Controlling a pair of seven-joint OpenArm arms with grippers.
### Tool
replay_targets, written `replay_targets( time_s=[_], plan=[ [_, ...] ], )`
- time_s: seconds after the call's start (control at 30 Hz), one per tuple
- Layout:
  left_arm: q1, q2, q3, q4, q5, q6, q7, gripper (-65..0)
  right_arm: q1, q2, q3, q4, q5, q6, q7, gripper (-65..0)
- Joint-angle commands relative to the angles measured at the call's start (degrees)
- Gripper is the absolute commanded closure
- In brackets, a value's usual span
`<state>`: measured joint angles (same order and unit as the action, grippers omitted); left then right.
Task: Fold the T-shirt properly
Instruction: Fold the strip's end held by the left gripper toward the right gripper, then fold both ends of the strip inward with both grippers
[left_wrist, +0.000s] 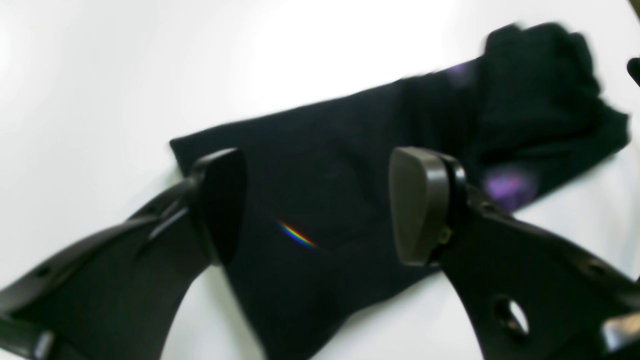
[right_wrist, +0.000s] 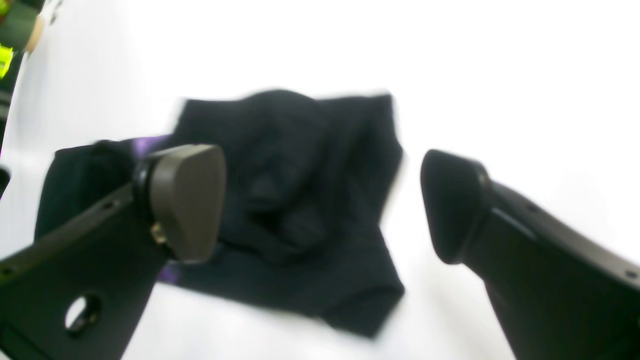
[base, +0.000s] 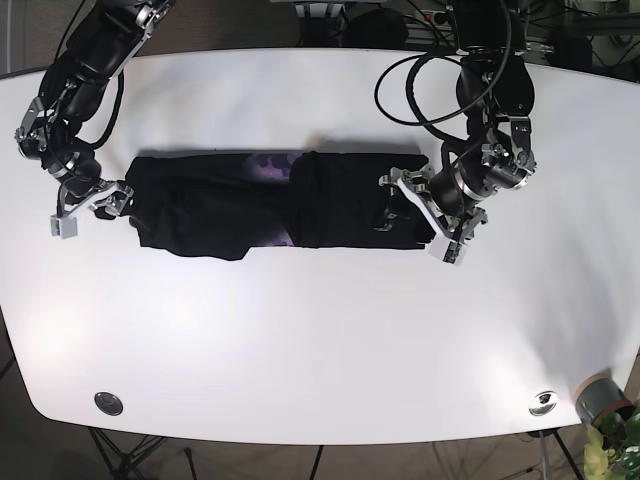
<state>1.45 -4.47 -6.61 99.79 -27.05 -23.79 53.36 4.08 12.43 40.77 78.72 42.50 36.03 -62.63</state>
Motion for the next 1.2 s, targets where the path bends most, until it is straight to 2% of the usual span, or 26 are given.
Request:
replay_targets(
  time_s=[0.0, 0.13, 0.23, 0.37, 0.43, 0.63, 0.73, 0.77, 0.83, 0.93, 1.1, 1.17],
  plan=[
    [-0.7, -0.2, -2.0, -2.2, -0.9, -3.4, -1.0, -34.7, 1.0, 1.8, -0.1, -1.8, 1.5, 0.41, 1.0, -59.1],
    [-1.0, -1.5, -3.1, -7.0, -0.9, -7.7, -1.0, -16.4, 1.0, 1.9, -0.1, -4.7, 1.5, 0.41, 1.0, -59.1],
    [-1.1, -2.0, -2.6, -10.0, -0.9, -9.3, -1.0, -8.8, 1.0, 1.8, -0.1, -6.4, 1.5, 0.41, 1.1, -59.1],
    [-1.1, -2.1, -2.6, -11.9, -0.8, -9.7, -2.1, -7.6, 0.7, 1.6, -0.6, -6.8, 1.5, 0.41, 1.5, -59.1],
    [-0.6, -2.1, -2.6, -12.7, -0.8, -9.7, -4.3, -7.6, 0.5, 0.7, -0.9, -6.9, 1.5, 0.41, 1.5, -59.1],
    [-0.5, -3.9, -2.5, -14.0, -0.8, -9.8, -5.9, -7.6, 0.5, -1.2, -6.3, -6.7, 1.5, 0.32, 1.5, -59.0],
    [-0.5, -4.1, -2.5, -14.0, -0.8, -9.8, -5.9, -7.6, 0.5, -2.4, -7.2, -6.7, 1.5, -1.26, 1.7, -58.7],
    [-0.4, -4.1, -2.5, -14.0, -0.8, -9.8, -5.9, -7.6, 0.5, -2.7, -7.2, -6.7, 1.5, -2.58, 1.8, -57.1],
    [-0.1, -4.1, -2.5, -14.1, -0.8, -9.8, -6.0, -7.8, 0.7, -2.8, -7.3, -6.7, 1.5, -4.34, 1.8, -51.4],
    [-0.1, -4.2, -2.5, -14.2, -0.8, -9.8, -6.2, -7.9, 0.9, -3.1, -7.4, -6.7, 1.5, -6.1, 1.8, -37.4],
    [0.1, -3.9, -2.5, -15.0, -0.7, -9.8, -6.2, -8.1, 0.5, -3.2, -7.4, -1.6, 1.5, -7.42, 1.8, -5.9],
    [-0.2, -3.8, -2.5, -16.4, -0.7, -9.8, -6.2, -8.1, 0.5, -3.5, -7.9, 0.9, 1.5, -8.82, 1.8, -1.6]
  ],
)
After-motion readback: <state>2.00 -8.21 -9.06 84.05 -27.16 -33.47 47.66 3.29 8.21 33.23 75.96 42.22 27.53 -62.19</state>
